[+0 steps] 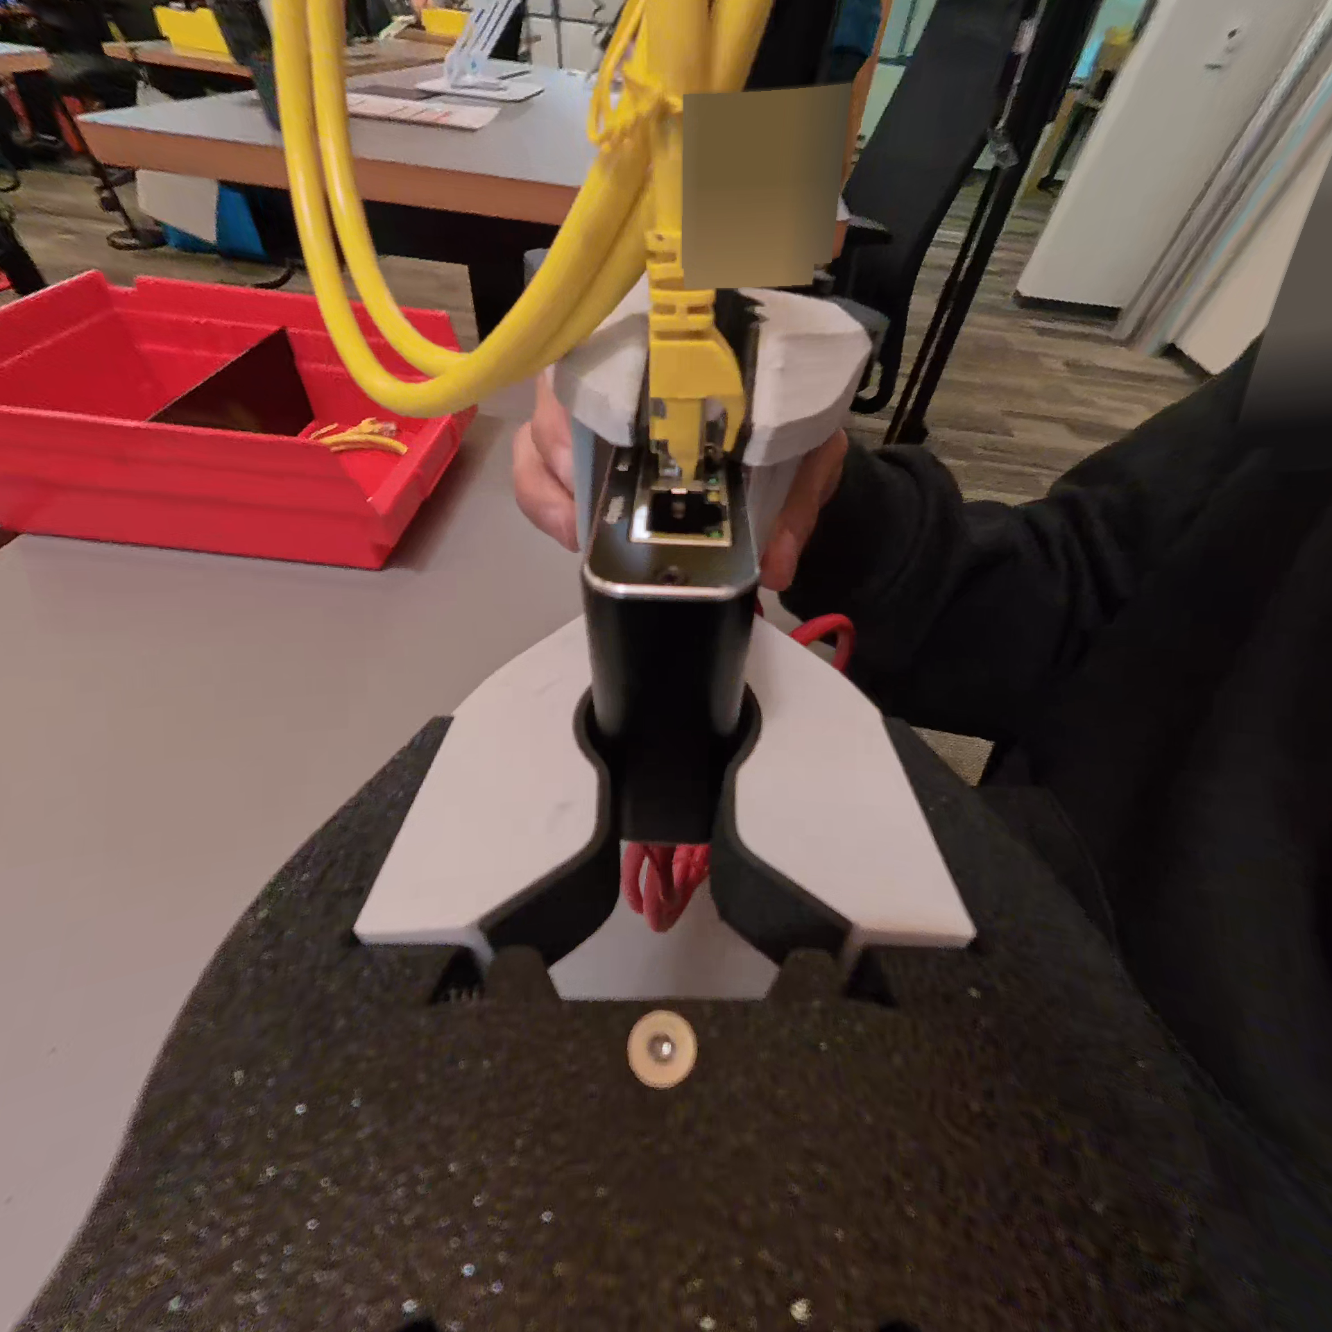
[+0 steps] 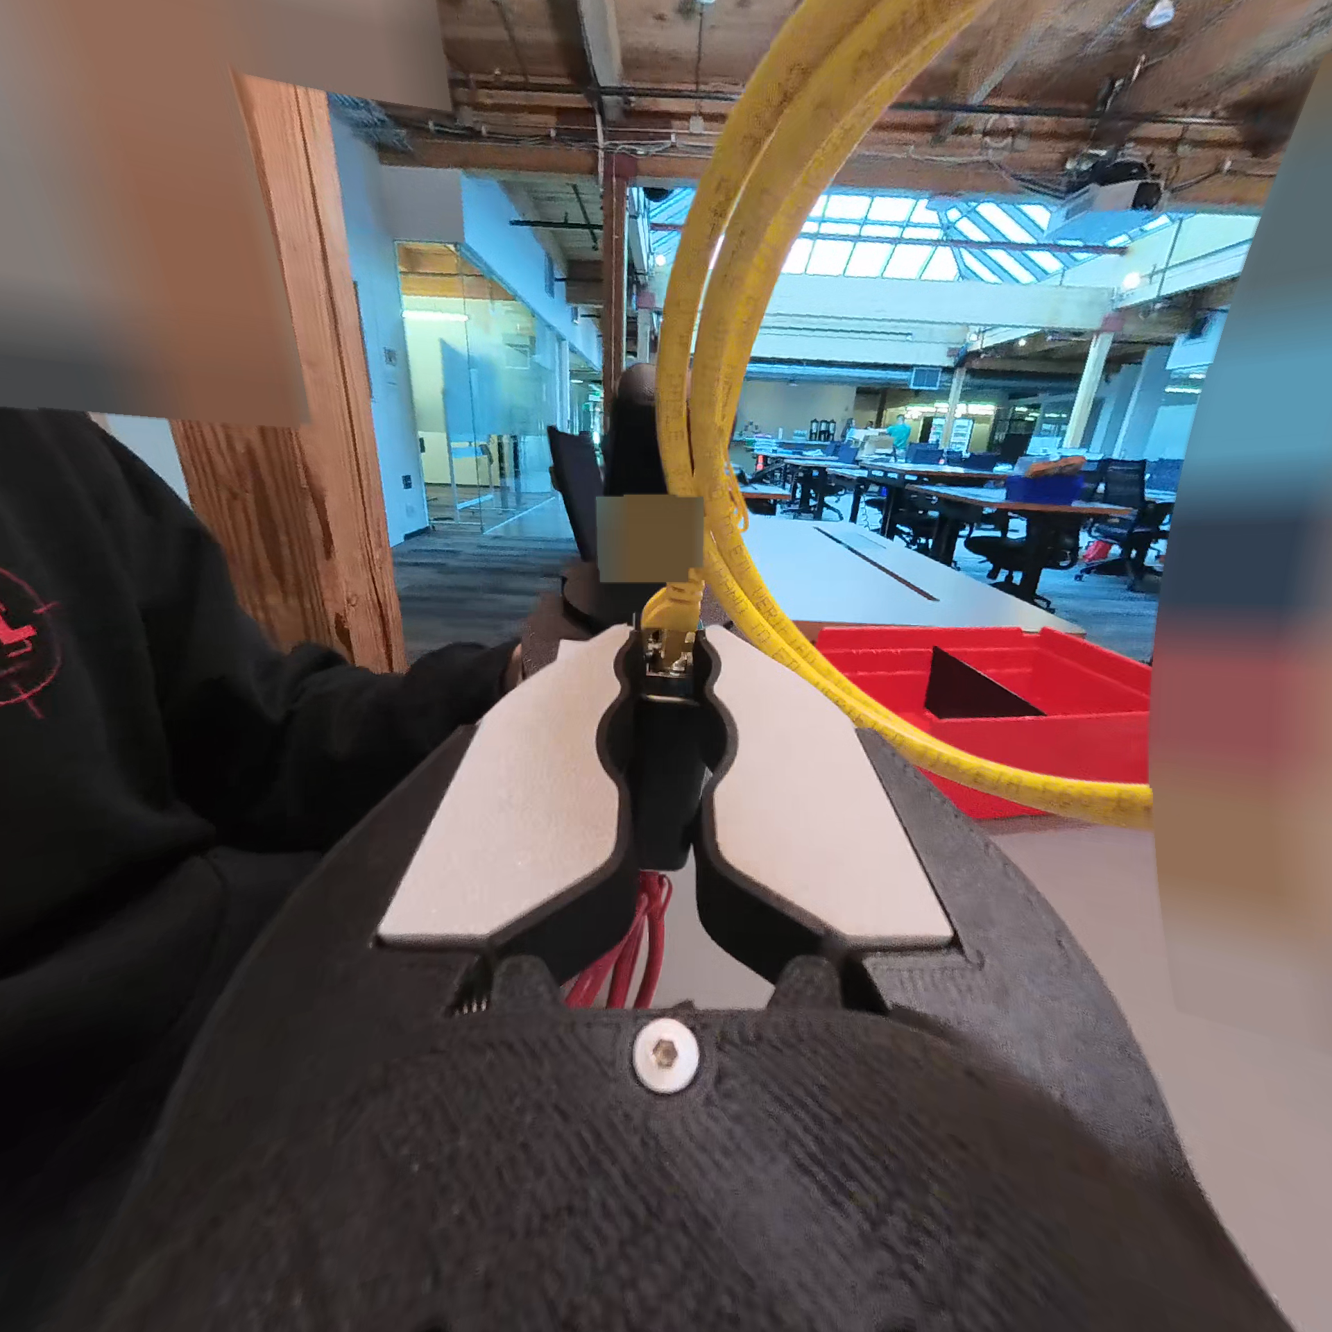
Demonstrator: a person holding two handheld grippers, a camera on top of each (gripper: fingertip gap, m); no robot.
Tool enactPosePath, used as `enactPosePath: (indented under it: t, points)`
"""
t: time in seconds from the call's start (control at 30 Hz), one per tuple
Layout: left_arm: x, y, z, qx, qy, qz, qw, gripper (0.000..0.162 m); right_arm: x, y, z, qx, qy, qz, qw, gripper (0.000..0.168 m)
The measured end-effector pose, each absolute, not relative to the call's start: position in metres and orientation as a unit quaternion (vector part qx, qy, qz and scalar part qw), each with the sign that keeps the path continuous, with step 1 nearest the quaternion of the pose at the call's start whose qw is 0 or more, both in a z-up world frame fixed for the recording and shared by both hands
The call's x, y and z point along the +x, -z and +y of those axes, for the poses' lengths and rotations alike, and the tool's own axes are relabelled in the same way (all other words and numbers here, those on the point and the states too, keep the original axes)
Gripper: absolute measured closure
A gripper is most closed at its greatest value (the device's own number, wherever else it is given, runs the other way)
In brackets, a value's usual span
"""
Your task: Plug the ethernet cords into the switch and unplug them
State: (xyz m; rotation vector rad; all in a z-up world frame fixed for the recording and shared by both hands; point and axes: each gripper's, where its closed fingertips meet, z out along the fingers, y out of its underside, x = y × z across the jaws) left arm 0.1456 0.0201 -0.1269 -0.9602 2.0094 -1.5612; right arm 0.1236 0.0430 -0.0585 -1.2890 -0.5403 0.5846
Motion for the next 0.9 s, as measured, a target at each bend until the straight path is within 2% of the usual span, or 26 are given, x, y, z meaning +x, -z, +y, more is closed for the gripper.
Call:
enactPosePath:
  t: [0.33,0.9]
  points:
    - [0.144,0.118,0.017,-0.338,0.561,0.722,0.225,0.135,0.121,0.050,0.037,-0.556,-0.281,-0.250,0.741,0.154]
    - [0.151,0.118,0.018,-0.370,0.450,0.766,0.270,0.135,0.131,0.046,0.019,-0.473,-0.368,-0.248,0.761,0.154]
